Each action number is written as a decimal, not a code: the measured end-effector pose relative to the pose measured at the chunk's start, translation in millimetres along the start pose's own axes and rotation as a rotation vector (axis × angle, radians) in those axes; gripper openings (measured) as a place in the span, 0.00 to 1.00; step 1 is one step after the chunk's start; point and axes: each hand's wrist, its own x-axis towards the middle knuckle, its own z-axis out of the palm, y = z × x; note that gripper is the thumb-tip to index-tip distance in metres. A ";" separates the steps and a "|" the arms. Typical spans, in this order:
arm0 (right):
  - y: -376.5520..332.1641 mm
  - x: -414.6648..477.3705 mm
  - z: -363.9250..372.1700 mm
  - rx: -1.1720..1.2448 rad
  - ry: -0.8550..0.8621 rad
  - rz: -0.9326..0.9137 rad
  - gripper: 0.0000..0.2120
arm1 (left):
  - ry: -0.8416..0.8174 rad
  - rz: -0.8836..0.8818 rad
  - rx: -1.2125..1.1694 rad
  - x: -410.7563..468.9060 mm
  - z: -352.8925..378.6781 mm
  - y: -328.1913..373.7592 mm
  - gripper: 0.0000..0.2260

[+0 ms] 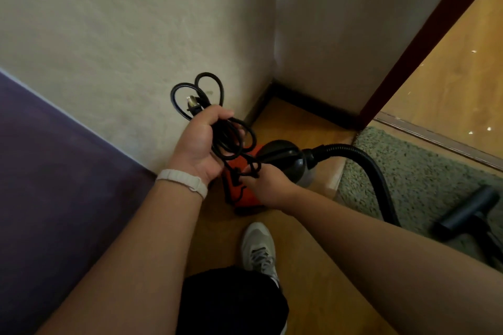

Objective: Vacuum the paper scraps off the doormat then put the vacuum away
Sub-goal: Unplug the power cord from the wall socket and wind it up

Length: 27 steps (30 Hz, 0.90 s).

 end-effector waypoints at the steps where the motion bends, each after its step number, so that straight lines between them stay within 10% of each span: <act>1: 2.8 2.7 -1.2 -0.008 -0.003 -0.005 0.12 | 0.016 0.008 0.075 3.7 -8.9 1.8 0.13; 10: 40.4 25.6 -22.3 0.053 0.046 0.077 0.06 | 0.027 -0.013 1.110 44.2 -62.4 -38.8 0.05; 17: 41.2 44.6 -33.4 0.151 0.117 0.051 0.03 | -0.186 -0.225 1.161 89.3 -70.2 -83.6 0.30; 22: 51.9 61.2 -42.1 0.309 0.205 0.090 0.08 | -0.315 -0.176 0.960 103.4 -54.7 -106.3 0.17; 27: 53.7 69.4 -45.3 0.404 0.244 0.089 0.09 | -0.147 0.169 1.251 114.9 -45.2 -121.5 0.08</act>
